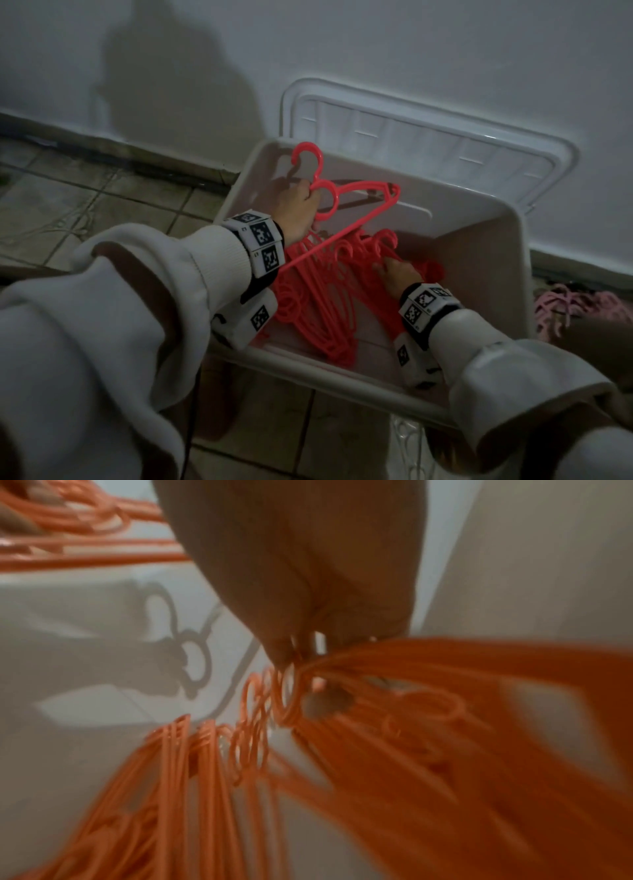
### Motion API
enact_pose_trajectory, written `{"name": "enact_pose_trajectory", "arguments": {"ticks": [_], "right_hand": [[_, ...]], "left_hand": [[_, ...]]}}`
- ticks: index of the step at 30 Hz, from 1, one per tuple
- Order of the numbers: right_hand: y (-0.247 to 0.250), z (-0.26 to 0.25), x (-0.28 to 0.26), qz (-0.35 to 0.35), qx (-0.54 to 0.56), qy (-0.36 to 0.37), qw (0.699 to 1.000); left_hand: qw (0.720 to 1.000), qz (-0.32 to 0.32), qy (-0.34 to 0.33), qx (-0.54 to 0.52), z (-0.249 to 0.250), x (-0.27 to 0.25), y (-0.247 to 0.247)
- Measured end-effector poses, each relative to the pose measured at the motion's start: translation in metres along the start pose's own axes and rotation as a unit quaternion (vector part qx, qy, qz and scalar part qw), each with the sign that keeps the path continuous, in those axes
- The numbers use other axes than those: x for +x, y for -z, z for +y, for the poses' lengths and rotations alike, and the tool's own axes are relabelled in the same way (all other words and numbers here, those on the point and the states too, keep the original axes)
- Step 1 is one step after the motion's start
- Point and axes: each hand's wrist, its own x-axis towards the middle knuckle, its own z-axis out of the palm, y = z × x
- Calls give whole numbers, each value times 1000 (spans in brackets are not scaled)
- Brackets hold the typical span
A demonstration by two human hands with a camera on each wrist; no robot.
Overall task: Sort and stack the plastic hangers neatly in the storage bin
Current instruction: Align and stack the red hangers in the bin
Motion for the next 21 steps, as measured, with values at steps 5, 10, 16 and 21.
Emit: {"name": "enact_pose_trajectory", "arguments": {"ticks": [5, 10, 16, 21], "right_hand": [[6, 6, -12, 14, -72, -31, 997], [24, 11, -21, 31, -57, -43, 997], [56, 6, -46, 76, -115, 58, 989], [78, -7, -67, 106, -320, 52, 940]], "left_hand": [[1000, 0, -20, 3, 5, -5, -1], [999, -26, -29, 5, 8, -11, -1], [999, -9, -31, 6, 17, -10, 0], [999, 8, -29, 15, 22, -11, 1]]}}
